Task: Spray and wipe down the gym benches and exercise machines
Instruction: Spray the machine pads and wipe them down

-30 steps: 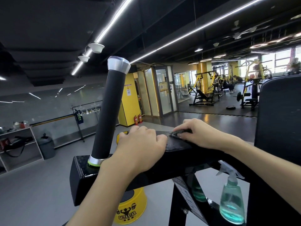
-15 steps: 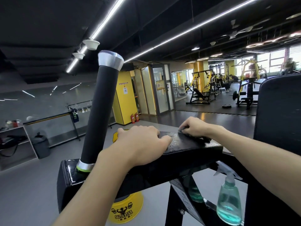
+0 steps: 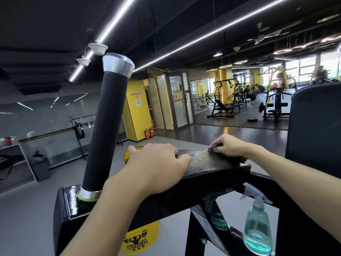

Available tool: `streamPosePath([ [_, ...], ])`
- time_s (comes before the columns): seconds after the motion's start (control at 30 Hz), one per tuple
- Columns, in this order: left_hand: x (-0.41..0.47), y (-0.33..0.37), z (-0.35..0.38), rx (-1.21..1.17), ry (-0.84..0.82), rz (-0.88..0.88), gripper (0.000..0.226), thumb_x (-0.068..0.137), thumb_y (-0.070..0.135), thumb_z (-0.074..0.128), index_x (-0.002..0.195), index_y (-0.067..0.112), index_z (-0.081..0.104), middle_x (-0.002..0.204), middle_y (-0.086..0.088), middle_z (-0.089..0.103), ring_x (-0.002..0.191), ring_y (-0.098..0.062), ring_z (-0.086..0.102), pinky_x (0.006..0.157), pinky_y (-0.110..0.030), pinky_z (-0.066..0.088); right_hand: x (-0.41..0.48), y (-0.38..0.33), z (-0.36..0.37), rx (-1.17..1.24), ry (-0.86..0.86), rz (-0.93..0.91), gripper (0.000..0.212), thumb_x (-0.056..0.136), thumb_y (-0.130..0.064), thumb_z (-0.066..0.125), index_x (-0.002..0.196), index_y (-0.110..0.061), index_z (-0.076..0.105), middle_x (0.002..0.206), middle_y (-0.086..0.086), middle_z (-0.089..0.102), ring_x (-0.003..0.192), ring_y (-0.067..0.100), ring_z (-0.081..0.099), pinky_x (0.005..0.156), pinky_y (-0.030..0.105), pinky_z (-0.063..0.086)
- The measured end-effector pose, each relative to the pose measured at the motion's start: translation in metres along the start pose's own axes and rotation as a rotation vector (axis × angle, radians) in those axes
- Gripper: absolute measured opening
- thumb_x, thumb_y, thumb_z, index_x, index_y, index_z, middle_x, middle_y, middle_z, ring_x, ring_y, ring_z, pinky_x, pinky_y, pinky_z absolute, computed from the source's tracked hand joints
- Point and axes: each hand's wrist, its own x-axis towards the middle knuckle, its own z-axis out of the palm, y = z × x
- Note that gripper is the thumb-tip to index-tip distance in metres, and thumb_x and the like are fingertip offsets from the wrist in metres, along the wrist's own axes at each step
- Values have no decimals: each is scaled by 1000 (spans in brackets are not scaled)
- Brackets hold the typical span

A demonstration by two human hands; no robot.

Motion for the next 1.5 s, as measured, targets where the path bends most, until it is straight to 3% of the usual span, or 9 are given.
streamPosePath([
  [0.17,-1,1,0,-36,12,-8,45,77,51,12,74,23,47,86,6,56,92,-17,52,100,-58,32,-13,19,-4,4,30,56,23,95,-10,60,112,-11,75,89,-1,70,72,6,56,58,5,39],
  [0.3,-2,-1,3,-74,38,-5,46,81,50,12,73,22,49,83,6,55,90,-16,51,101,-62,31,-21,-1,-7,-42,20,-18,23,95,-14,61,112,-18,75,109,-2,74,101,15,64,86,21,42],
  [0.43,-2,-3,4,-105,51,-6,42,96,43,19,72,23,48,84,6,55,93,-17,51,103,-67,28,-39,1,-11,58,45,-62,21,96,-15,61,111,-20,75,106,-7,74,97,9,63,82,19,41],
  [0.63,-9,0,7,-172,133,5,41,84,39,11,72,22,46,83,7,52,95,-22,49,102,-66,27,-47,-6,-8,-51,79,36,24,94,-12,59,107,-19,77,105,-2,75,103,18,65,84,21,41],
  [0.87,-19,1,5,-181,201,35,43,86,43,14,79,24,52,91,7,58,96,-20,54,106,-61,26,-106,-92,-26,38,88,-210,20,98,-17,58,102,-25,75,92,-17,73,84,-5,63,72,9,44],
  [1.1,-53,-7,-17,-289,541,255,27,101,33,38,100,23,63,96,8,58,88,-12,56,78,-36,52,-153,-161,-43,215,61,-371,20,99,-16,59,99,-30,73,86,-23,71,83,-4,65,74,15,48],
  [1.3,-84,-41,-42,-392,912,225,7,94,24,50,93,21,56,89,9,53,73,-11,50,57,-22,35,-160,-211,-48,99,143,-463,22,97,-20,61,117,-25,70,106,-17,70,96,-4,62,85,13,47],
  [1.4,-80,-61,-45,-431,765,14,14,100,35,42,105,22,41,103,5,49,82,-17,52,57,-28,33,-151,-242,-42,-51,211,-545,20,96,-20,62,115,-23,68,100,-16,63,92,-3,55,82,9,43],
  [1.5,-76,-73,-36,-653,478,41,24,105,45,34,108,22,38,92,-2,61,72,-16,60,55,-30,42,-131,-261,-30,-155,262,-595,12,93,-17,61,99,-19,72,100,-4,57,94,15,56,88,32,49],
])
